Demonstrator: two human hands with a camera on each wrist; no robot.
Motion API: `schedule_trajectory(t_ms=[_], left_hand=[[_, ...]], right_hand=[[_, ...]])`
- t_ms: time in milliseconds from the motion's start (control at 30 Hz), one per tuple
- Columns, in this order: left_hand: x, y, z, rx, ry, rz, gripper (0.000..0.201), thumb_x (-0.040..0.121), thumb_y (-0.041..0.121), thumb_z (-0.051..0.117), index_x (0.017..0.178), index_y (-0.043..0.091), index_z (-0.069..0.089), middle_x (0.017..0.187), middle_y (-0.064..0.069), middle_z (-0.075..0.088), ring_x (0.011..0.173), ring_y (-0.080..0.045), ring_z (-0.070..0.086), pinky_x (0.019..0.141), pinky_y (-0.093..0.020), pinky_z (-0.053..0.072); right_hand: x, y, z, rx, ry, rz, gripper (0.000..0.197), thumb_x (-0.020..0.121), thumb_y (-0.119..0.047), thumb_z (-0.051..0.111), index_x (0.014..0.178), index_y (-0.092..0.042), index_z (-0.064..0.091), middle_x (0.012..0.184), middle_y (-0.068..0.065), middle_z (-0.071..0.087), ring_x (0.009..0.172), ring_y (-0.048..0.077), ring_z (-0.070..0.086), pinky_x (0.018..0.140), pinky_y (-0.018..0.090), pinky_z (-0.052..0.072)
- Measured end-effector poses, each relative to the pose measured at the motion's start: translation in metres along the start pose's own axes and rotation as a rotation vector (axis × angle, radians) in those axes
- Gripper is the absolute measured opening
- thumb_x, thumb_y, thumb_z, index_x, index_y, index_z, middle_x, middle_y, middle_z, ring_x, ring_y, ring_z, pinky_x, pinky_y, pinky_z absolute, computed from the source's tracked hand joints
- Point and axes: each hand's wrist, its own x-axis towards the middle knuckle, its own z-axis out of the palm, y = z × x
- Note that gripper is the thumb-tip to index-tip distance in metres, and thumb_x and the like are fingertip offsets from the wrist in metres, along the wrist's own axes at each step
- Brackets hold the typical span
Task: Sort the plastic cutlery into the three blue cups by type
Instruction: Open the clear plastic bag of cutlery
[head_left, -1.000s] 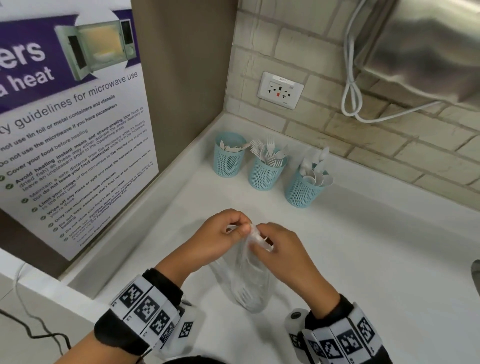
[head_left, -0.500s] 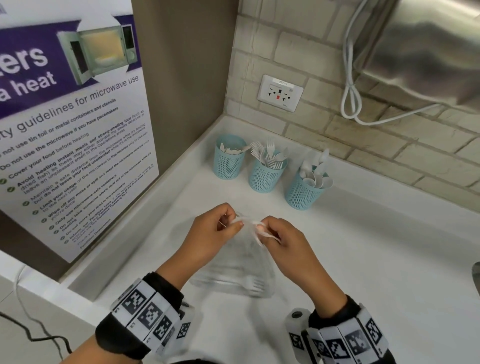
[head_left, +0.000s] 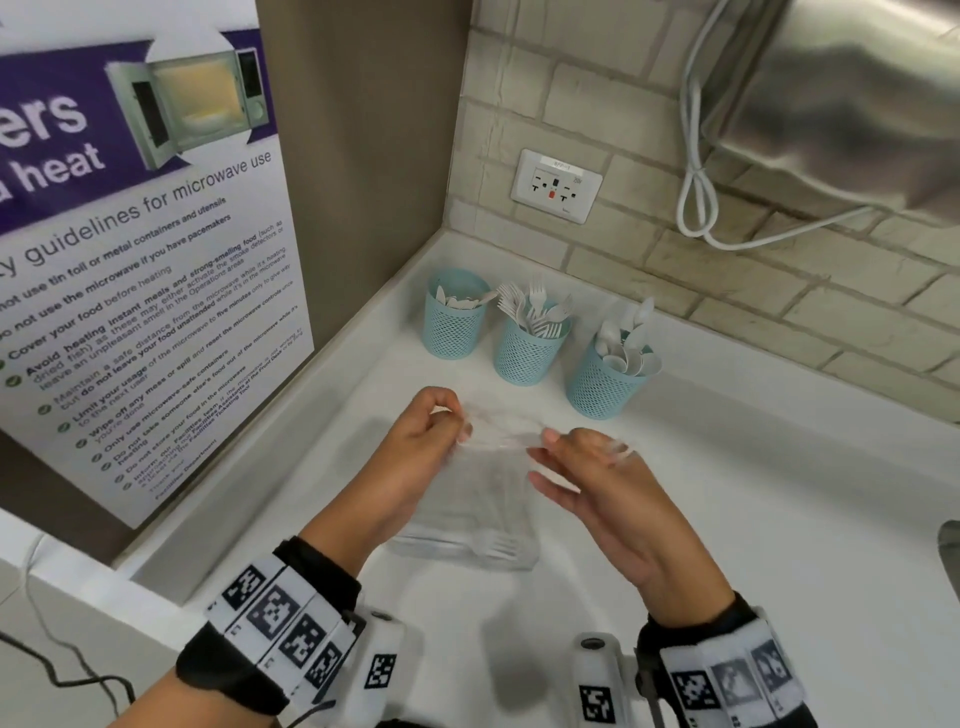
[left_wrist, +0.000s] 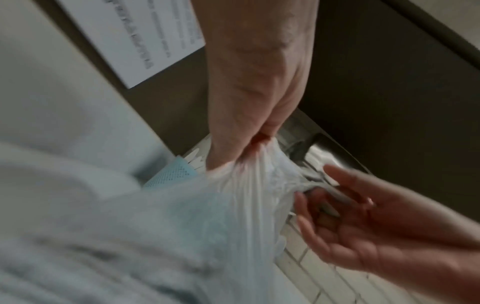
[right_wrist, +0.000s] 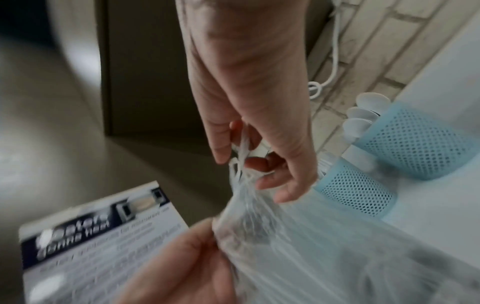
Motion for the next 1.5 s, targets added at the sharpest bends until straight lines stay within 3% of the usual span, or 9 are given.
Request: schedule_trajectory(t_ms=[67, 133, 333, 433, 633, 833, 1133, 1300, 1500], left_hand=[[0.002, 0.003, -0.005, -0.04, 0.03, -0.019, 0.011, 0.094, 0.033, 0.054, 0.088, 0.024, 0.05, 0.077, 0.002, 0.048, 0.072, -0.01, 0.04, 0.069, -0.025, 0.032], [0.002, 0.008, -0.009, -0.02, 0.013, -0.012, 0.026, 0.086, 0.051, 0.057, 0.088, 0.025, 0.053, 0.07, 0.005, 0.046, 0.067, -0.01, 0.041, 0.069, -0.026, 0.032], [-0.005, 0.023, -0.001, 0.067, -0.077, 0.111, 0.012, 0.092, 0.033, 0.052, 0.087, 0.022, 0.053, 0.067, 0.0, 0.045, 0.061, -0.01, 0.043, 0.053, -0.011, 0.037], [-0.008, 0.025, 0.002, 0.135, -0.117, 0.176, 0.02, 0.084, 0.04, 0.056, 0.087, 0.02, 0.054, 0.058, 0.007, 0.042, 0.057, -0.009, 0.04, 0.056, -0.012, 0.038], [-0.006, 0.022, -0.009, 0.392, -0.091, 0.24, 0.015, 0.082, 0.034, 0.068, 0.082, 0.022, 0.06, 0.053, 0.011, 0.03, 0.052, -0.008, 0.029, 0.053, -0.016, 0.03], [-0.014, 0.032, 0.007, 0.299, -0.25, 0.204, 0.013, 0.089, 0.027, 0.062, 0.085, 0.016, 0.056, 0.066, 0.003, 0.059, 0.063, -0.008, 0.055, 0.063, -0.019, 0.045], [-0.013, 0.04, -0.012, 0.476, -0.096, 0.321, 0.017, 0.08, 0.035, 0.071, 0.084, 0.026, 0.058, 0.056, 0.009, 0.028, 0.053, -0.008, 0.029, 0.056, -0.022, 0.031], [-0.007, 0.03, -0.026, 0.913, -0.095, 0.286, 0.025, 0.072, 0.047, 0.075, 0.087, 0.033, 0.061, 0.068, 0.011, 0.043, 0.059, 0.003, 0.045, 0.058, -0.011, 0.033], [-0.005, 0.02, -0.034, 1.156, -0.19, 0.123, 0.02, 0.082, 0.05, 0.063, 0.08, 0.031, 0.07, 0.088, 0.006, 0.053, 0.074, -0.004, 0.049, 0.069, -0.021, 0.04]], right_hand=[[0.001, -0.008, -0.004, 0.174, 0.018, 0.001, 0.025, 0.079, -0.018, 0.066, 0.066, -0.011, 0.046, 0.073, 0.01, 0.06, 0.085, 0.02, 0.067, 0.095, 0.041, 0.052], [0.001, -0.009, -0.005, 0.111, 0.023, -0.035, 0.033, 0.084, -0.018, 0.065, 0.064, -0.013, 0.04, 0.065, 0.006, 0.045, 0.076, 0.019, 0.062, 0.092, 0.038, 0.054], [0.001, 0.008, 0.007, -0.781, -0.032, -0.18, 0.021, 0.079, -0.046, 0.07, 0.095, -0.033, 0.065, 0.064, -0.004, 0.044, 0.06, 0.004, 0.042, 0.066, 0.022, 0.043], [0.003, 0.018, 0.013, -1.098, -0.174, -0.204, 0.01, 0.083, -0.044, 0.068, 0.083, -0.035, 0.065, 0.065, -0.012, 0.049, 0.06, 0.002, 0.046, 0.061, 0.018, 0.035], [0.008, 0.008, 0.006, -0.831, -0.05, -0.157, 0.019, 0.093, -0.026, 0.059, 0.077, -0.018, 0.06, 0.073, -0.004, 0.066, 0.08, 0.018, 0.067, 0.084, 0.04, 0.054], [0.007, 0.026, 0.019, -1.102, -0.232, -0.272, 0.024, 0.087, -0.04, 0.064, 0.109, -0.033, 0.057, 0.102, -0.007, 0.053, 0.082, 0.003, 0.058, 0.076, 0.016, 0.046], [0.024, 0.016, -0.001, -1.296, 0.116, -0.218, 0.018, 0.083, -0.009, 0.055, 0.087, -0.023, 0.066, 0.086, -0.003, 0.052, 0.08, 0.015, 0.051, 0.068, 0.022, 0.032], [0.019, -0.003, -0.011, -0.448, 0.074, 0.046, 0.031, 0.086, 0.004, 0.043, 0.067, -0.012, 0.061, 0.071, 0.004, 0.058, 0.077, 0.019, 0.059, 0.085, 0.032, 0.056], [0.015, -0.009, -0.009, 0.176, 0.084, 0.17, 0.041, 0.076, 0.017, 0.028, 0.048, -0.01, 0.041, 0.058, 0.004, 0.034, 0.061, 0.02, 0.044, 0.077, 0.039, 0.058]])
